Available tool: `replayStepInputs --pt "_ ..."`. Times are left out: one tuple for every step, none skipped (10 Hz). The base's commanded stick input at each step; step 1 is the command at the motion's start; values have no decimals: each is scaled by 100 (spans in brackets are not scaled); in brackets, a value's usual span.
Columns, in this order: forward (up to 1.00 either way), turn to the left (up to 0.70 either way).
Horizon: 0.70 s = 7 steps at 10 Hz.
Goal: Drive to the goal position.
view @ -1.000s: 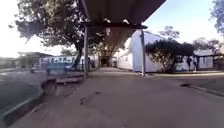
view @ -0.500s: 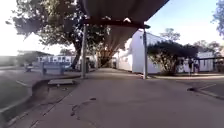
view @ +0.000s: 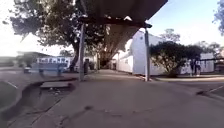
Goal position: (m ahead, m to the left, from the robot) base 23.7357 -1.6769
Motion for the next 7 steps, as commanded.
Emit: replayStepInputs --pt "70 0" --pt "70 0" --pt "70 0" --pt "70 0" --pt "70 0" --pt "70 0" --pt "70 0"
